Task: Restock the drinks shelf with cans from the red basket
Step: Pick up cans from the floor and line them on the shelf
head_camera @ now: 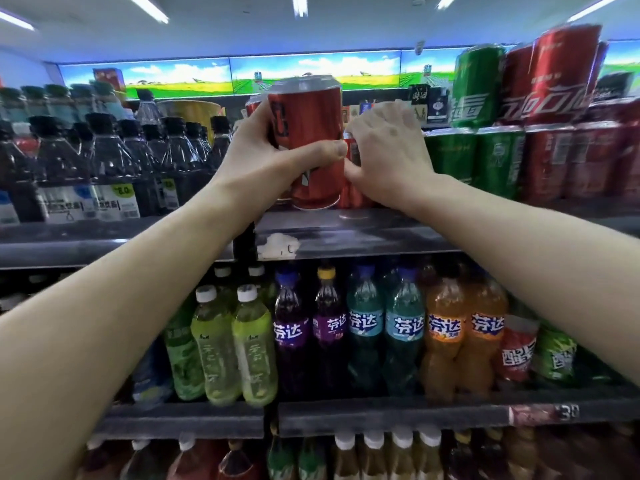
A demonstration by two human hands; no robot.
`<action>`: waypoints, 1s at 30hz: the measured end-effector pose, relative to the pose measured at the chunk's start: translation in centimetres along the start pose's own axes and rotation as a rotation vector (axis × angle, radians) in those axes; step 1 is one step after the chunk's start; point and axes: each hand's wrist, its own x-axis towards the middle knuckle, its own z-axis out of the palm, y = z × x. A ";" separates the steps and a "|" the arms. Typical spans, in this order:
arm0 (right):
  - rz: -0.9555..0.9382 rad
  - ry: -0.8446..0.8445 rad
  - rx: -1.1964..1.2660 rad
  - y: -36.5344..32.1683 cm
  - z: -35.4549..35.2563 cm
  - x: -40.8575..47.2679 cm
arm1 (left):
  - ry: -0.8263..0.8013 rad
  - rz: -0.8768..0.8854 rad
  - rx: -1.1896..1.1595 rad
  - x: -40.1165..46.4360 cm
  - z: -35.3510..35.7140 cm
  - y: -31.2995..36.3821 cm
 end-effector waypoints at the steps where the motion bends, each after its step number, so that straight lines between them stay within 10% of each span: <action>1: -0.013 0.010 0.007 -0.2 -0.1 -0.1 | -0.013 0.001 -0.006 0.3 -0.1 -0.2; 8: -0.011 0.000 0.134 0.2 -0.5 -0.4 | -0.054 -0.020 -0.037 1.1 -0.3 -1.6; 16: 0.161 -0.222 1.386 -0.6 -5.9 -1.4 | -0.056 -0.006 -0.010 1.8 0.1 -1.3; 30: 0.257 -0.052 1.347 -0.2 -7.8 0.1 | -0.115 0.144 0.148 4.7 1.6 0.9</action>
